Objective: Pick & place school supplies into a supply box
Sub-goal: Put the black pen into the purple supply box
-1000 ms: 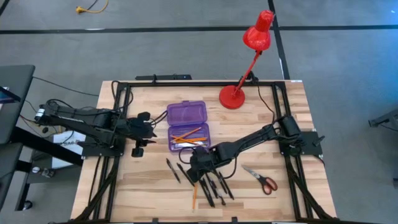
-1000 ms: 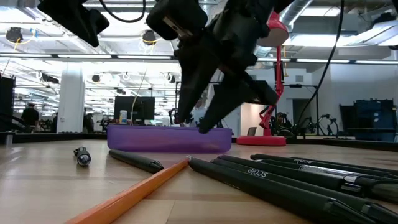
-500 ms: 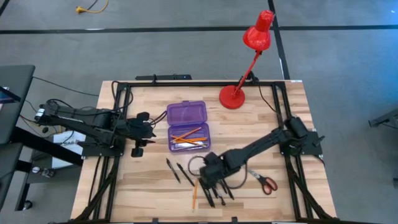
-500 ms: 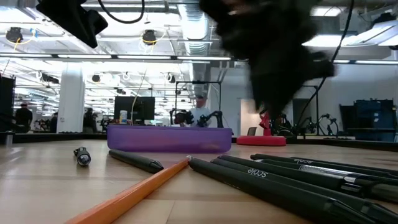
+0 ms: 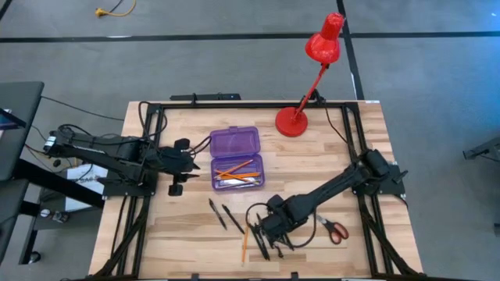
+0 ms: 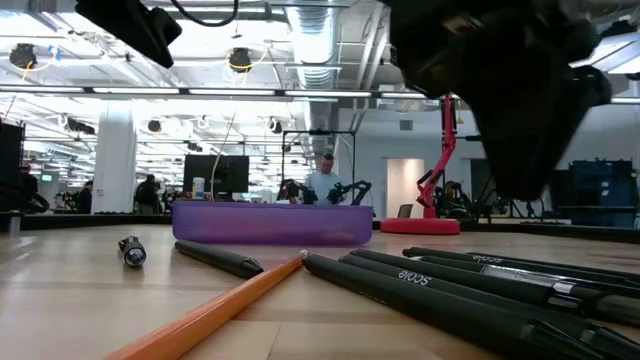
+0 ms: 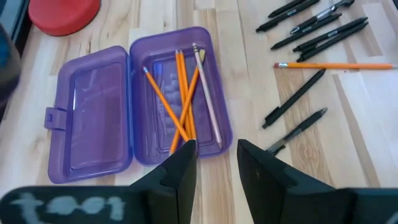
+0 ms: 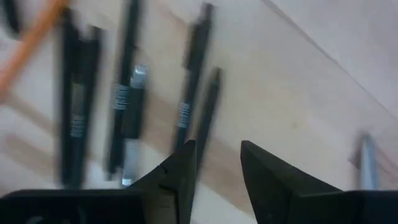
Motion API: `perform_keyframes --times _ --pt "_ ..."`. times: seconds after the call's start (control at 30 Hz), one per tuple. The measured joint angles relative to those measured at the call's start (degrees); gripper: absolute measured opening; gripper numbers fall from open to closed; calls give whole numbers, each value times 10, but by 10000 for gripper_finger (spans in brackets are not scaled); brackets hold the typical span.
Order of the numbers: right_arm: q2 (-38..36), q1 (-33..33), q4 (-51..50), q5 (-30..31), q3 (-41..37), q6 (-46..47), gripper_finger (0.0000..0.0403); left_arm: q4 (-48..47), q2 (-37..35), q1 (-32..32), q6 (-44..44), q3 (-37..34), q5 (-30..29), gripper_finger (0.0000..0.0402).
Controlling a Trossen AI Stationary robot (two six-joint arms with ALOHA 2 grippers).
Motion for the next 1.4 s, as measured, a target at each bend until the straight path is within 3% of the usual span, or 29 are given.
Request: perform_keyframes --times 0.2,0.63,0.97,1.2,1.4 --pt "6 12 73 -34 -35 7 124 1 0 0 -9 0 1 105" --pt "5 15 58 -34 -45 19 171 1 0 0 -19 0 3 105" --pt "5 13 60 -17 -49 -4 155 1 0 0 -25 0 2 105" --pt "2 10 130 -49 -96 7 145 1 0 0 -30 0 2 105" --pt "2 9 123 -43 -99 16 138 1 0 0 -31 0 2 105"
